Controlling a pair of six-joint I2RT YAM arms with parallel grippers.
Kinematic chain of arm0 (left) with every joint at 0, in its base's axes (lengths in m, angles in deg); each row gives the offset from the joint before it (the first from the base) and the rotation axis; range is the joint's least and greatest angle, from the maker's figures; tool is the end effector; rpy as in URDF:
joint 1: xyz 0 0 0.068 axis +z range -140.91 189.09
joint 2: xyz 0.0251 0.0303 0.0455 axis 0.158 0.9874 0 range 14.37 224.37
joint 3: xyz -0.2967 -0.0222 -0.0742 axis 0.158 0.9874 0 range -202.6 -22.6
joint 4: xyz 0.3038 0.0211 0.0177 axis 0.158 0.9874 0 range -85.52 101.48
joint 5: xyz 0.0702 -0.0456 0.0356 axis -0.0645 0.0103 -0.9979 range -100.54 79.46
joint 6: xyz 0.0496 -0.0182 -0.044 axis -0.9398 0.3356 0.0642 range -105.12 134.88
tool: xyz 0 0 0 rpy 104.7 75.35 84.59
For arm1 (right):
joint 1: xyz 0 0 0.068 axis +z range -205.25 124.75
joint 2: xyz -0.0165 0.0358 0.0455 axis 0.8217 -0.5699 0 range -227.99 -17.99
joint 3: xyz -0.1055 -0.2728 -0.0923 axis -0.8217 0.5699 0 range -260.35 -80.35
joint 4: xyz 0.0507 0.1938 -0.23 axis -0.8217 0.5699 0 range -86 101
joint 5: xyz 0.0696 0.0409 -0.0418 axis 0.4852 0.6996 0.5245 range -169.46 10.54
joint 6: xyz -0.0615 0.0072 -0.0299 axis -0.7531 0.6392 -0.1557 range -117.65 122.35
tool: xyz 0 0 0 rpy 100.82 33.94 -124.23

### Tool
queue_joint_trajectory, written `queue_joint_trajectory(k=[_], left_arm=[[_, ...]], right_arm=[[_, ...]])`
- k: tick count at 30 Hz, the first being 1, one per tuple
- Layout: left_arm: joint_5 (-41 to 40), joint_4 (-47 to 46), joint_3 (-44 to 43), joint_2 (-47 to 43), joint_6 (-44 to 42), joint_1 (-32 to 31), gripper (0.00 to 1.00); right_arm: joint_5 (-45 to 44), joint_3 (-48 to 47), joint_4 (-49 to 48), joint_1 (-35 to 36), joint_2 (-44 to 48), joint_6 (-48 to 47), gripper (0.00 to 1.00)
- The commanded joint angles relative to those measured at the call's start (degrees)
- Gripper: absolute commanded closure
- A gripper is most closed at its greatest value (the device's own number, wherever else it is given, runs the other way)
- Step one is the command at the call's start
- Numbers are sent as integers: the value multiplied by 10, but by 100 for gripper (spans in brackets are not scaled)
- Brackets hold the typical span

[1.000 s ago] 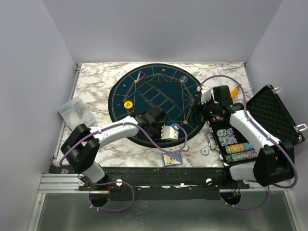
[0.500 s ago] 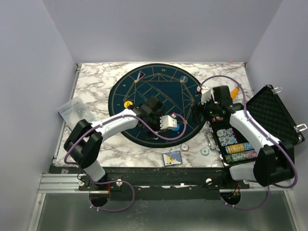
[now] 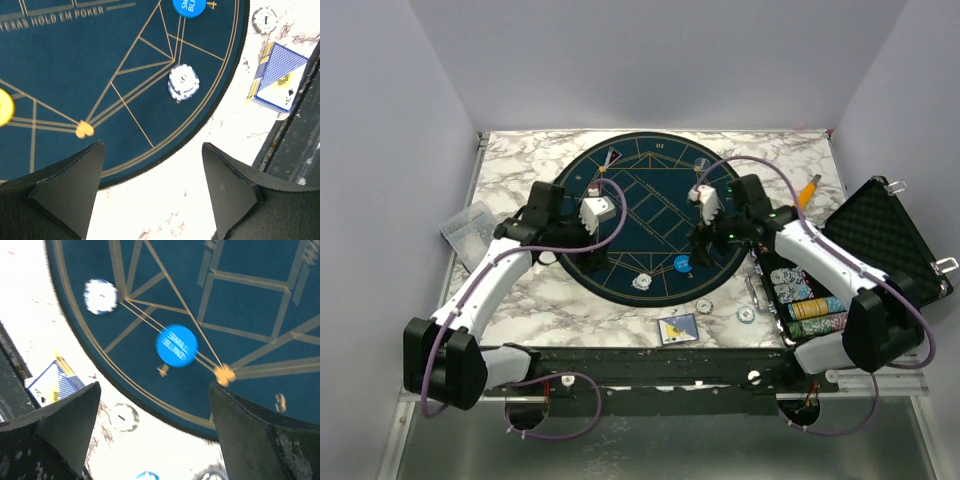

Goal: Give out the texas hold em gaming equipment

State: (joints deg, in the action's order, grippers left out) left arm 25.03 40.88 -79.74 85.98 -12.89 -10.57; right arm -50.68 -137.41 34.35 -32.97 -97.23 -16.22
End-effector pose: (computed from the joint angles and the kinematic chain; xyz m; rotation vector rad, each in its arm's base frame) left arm 0.2695 -0.1306 0.2899 1.1838 2.0325 -0.6891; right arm 0.2961 0.1504 0.2554 -1.0466 2.2043 0.6501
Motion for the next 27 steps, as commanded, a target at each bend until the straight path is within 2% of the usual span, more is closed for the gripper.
queue_joint_trajectory(k=[1,6,8,13,19,27], left_arm=[[107,30,48,-41,43,82,19],[142,56,57,-63,40,190,19],[168,58,61,-70,42,233,19],[191,59,59,-78,44,298,19],[203,62,55,-63,49,325,20],[212,63,52,-56,50,326,20]], right_arm=[[33,-73,33,87,-61,-71,8],[52,-138,64,162,-138,-184,13],[63,-156,66,177,-165,-219,14],[76,-199,85,198,-236,-293,20],[44,-154,11,234,-244,-338,21],[8,-147,-5,257,-278,-367,24]])
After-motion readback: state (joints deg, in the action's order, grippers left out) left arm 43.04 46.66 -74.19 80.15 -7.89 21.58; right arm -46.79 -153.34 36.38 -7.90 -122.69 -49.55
